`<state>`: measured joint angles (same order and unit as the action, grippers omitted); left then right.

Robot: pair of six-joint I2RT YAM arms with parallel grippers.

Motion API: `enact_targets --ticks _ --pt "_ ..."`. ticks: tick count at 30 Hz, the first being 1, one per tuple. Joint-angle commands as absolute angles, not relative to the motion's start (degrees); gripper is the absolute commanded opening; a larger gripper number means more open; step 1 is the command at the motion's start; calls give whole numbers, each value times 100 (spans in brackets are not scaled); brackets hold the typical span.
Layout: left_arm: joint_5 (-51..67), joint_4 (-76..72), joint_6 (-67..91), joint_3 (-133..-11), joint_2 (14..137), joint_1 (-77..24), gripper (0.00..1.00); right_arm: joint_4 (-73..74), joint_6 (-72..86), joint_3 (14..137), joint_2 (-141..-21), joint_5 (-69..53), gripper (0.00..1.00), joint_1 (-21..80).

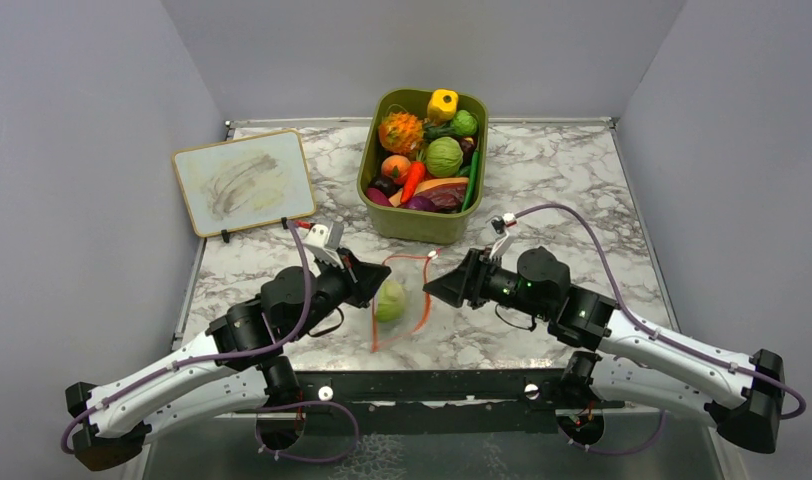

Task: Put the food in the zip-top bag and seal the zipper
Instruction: Place the fake vegetable in the zipper food storage bag, then pick up the fake vegetable from the bin.

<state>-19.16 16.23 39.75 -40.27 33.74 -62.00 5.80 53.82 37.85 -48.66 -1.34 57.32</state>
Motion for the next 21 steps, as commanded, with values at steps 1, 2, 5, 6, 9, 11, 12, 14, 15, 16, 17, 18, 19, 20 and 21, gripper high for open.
enact_targets --ticks 1,2,5,6,9,11,12,14,15,16,17,18,19,20,21 --pt "-2354 1400 3941 -4162 3341 -6212 0 253 4912 3295 -4610 -684 50 5745" --pt "-2400 1398 3912 -4179 3359 -6211 0 61 4936 3127 -4572 -719 49 5747" --pt "-2461 1391 3791 -4256 3426 -6214 0 -230 5102 2861 -4698 -681 48 5745" --pt "-2475 1412 3760 -4297 3454 -6214 0 -305 5139 2856 -4793 -697 48 5748" --pt "-2547 1482 3687 -4366 3498 -6214 0 -738 5233 2908 -5145 -967 48 5748" --pt "-2620 1503 3643 -4356 3496 -6214 0 -1088 5372 2983 -5377 -1175 48 5744" --pt "-2657 1505 3621 -4340 3490 -6214 0 -1210 5425 3045 -5503 -1249 48 5746" --pt "-2723 1512 3592 -4305 3484 -6211 0 -1219 5513 3192 -5731 -1199 48 5746" --pt "-2754 1516 3575 -4280 3486 -6208 0 -1203 5536 3247 -5836 -1130 48 5748" --pt "-2781 1514 3555 -4258 3485 -6213 0 -1249 5527 3284 -5922 -1092 48 5746" --pt "-2803 1513 3515 -4248 3486 -6212 0 -1347 5475 3322 -5998 -1067 44 5741" --pt "-2826 1521 3417 -4250 3491 -6212 0 -1376 5379 3422 -6080 -1011 37 5747" --pt "-2873 1603 3230 -4308 3497 -6214 0 -1210 5243 3592 -6149 -837 26 5741" --pt "-3004 1766 3021 -4416 3502 -6214 0 -929 5132 3843 -6240 -565 15 5748" --pt "-3175 1957 2851 -4576 3513 -6214 0 -718 4955 4087 -6345 -383 6 5746"
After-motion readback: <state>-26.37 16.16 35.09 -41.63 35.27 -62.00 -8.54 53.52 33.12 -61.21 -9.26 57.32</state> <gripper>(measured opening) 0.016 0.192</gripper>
